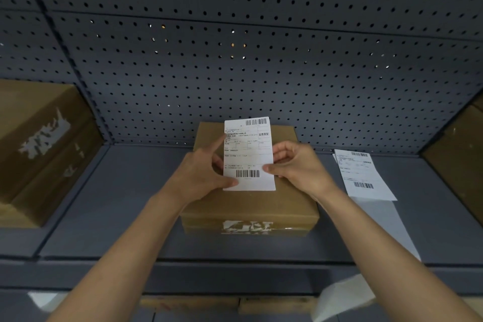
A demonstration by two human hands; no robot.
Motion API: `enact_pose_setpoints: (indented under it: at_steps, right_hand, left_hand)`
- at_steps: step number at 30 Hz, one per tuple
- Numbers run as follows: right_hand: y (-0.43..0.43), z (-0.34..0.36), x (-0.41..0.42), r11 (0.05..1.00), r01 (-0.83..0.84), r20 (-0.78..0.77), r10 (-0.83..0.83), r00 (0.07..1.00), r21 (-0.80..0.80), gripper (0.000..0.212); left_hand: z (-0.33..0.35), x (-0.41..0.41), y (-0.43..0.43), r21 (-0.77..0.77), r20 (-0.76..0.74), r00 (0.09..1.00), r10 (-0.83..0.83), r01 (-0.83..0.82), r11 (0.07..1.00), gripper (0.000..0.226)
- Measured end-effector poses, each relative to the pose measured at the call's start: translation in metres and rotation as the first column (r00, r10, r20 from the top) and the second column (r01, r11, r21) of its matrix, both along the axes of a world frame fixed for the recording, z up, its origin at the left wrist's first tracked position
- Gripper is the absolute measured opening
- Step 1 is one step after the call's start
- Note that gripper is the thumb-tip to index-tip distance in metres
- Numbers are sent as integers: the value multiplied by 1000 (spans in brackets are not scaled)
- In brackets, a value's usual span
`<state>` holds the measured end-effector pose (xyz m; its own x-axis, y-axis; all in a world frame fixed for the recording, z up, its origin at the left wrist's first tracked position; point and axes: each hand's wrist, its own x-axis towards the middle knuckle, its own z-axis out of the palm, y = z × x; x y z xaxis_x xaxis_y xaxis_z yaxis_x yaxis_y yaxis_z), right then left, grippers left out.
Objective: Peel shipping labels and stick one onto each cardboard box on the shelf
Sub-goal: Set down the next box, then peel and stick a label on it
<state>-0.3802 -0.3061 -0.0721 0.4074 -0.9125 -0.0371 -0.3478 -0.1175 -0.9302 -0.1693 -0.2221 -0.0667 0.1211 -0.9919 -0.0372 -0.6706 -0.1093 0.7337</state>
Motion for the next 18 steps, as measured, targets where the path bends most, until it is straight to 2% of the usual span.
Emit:
enact_pose_setpoints:
  at_steps: [8, 11, 15, 18]
  right_hand:
    - [6, 0, 1, 989, -13, -161, -11, 987, -146, 24]
    - [11, 3, 2, 975, -40, -268, -21, 963, -220, 24]
    - [17, 4, 0, 942, -106, -448, -51, 892, -317, 39]
    - [19, 3, -4, 929, -124, -505, -74, 860, -348, 53]
  left_hand:
    - [-5, 1, 0, -38, 83, 996, -13, 16, 999, 100]
    - [-12, 3, 0, -61, 131, 991, 10, -2, 998, 96]
    - [-18, 4, 2, -80, 198, 980, 21, -6, 997, 93]
    - [-19, 0, 5, -82, 206, 978, 42, -25, 996, 89]
